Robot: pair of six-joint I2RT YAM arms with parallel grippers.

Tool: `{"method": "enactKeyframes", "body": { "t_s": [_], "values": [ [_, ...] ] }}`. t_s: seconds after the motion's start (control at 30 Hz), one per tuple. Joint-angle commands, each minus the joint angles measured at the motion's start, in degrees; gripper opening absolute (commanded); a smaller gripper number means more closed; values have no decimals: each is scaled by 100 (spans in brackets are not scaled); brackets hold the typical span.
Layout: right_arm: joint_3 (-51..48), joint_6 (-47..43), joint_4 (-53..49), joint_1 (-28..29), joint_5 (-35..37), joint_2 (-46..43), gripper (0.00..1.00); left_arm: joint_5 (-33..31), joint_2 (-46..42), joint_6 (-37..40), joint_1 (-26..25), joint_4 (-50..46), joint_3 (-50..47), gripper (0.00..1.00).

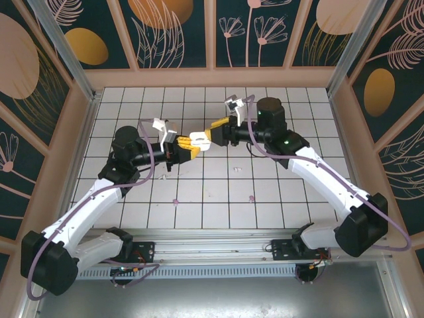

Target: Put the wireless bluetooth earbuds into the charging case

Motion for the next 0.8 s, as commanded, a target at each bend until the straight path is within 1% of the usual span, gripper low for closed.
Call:
{"method": "enactKeyframes", "body": {
  "t_s": [0.0, 0.1, 0.2, 0.37, 0.5, 0.73, 0.77],
  "values": [
    [108, 98, -336, -86, 456, 167, 53, 453, -89, 107, -74, 274, 133, 0],
    [172, 142, -366, -86, 241, 136, 55, 323, -24, 115, -74, 149, 148, 0],
    [236, 161, -533, -79, 273, 23, 56, 94, 10, 174, -65, -41, 177, 0],
    [345, 175, -1044, -107, 770, -193, 57, -258, 68, 194, 17, -317, 186, 0],
    [390, 207, -1432, -134, 1168, -295, 57, -434, 31, 151, 95, -338, 91, 0],
    [448, 102, -1951, -219, 1346, -310, 58, -613, -91, 116, 165, -395, -35, 0],
    [439, 109, -2000, -372, 1398, -284, 58, -631, -114, 112, 173, -403, -66, 0]
  ]
}}
